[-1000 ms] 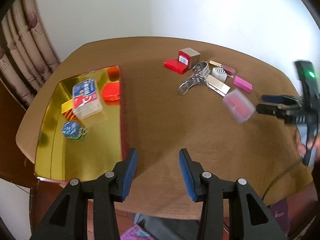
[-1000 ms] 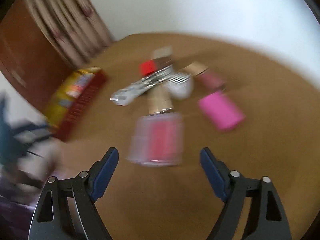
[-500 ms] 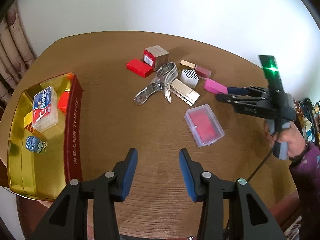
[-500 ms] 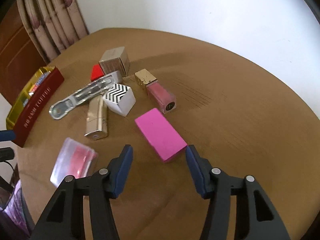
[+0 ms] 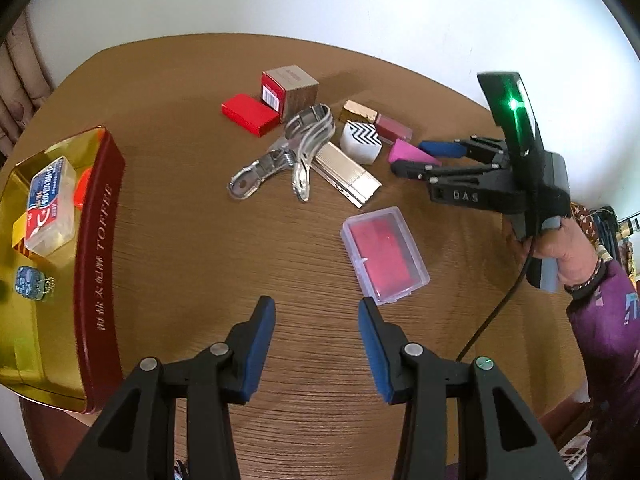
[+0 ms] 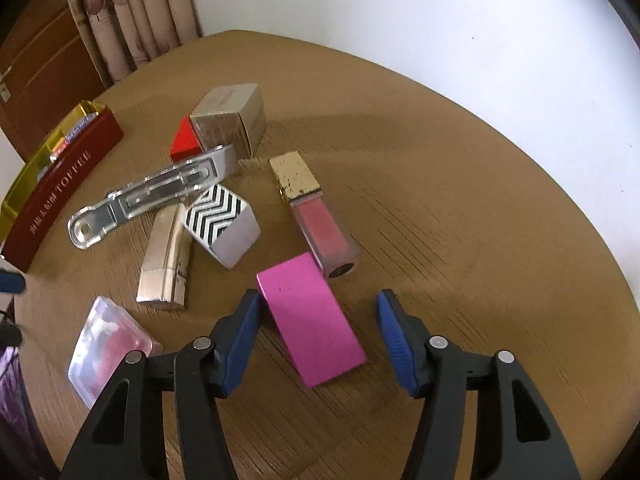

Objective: Organize rigid objects
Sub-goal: 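Grasp the pink block with the right gripper while the left gripper grasps the clear red-filled box, then carry the clear box over the tin tray with the left gripper while the right gripper holds the pink block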

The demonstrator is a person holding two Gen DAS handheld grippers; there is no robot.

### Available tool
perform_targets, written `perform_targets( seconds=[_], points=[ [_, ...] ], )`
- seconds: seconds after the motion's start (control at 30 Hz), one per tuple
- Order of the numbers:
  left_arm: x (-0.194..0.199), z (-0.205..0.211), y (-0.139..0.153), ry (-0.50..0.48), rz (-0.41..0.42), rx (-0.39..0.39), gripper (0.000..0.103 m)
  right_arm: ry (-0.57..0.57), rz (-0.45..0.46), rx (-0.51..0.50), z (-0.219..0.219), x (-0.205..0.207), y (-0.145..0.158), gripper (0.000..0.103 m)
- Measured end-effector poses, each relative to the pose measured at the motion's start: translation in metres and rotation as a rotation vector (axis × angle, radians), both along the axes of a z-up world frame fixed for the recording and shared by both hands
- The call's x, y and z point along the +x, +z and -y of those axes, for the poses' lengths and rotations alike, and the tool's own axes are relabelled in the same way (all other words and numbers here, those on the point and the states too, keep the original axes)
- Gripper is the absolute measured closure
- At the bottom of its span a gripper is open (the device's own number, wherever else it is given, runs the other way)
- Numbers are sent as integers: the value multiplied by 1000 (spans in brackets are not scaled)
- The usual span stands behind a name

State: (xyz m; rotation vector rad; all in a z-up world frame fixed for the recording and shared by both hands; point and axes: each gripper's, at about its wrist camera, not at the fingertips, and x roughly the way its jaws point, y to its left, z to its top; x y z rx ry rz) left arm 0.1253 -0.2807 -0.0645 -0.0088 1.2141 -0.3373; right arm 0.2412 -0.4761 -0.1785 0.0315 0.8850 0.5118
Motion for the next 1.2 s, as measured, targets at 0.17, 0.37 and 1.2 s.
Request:
perform_targets(
  seconds=[0.17,0.37,1.2],
  points=[
    [7,9,3,2,8,4,59,-51,14,-12,8,-31,-2,76],
    [25,29,1,-14,-20,-18,59,-372,36,54,69,-127,-24,76],
    [59,105,-31,-48,-162,72,48,-493,38,139,104,-174,-48,75]
  ],
)
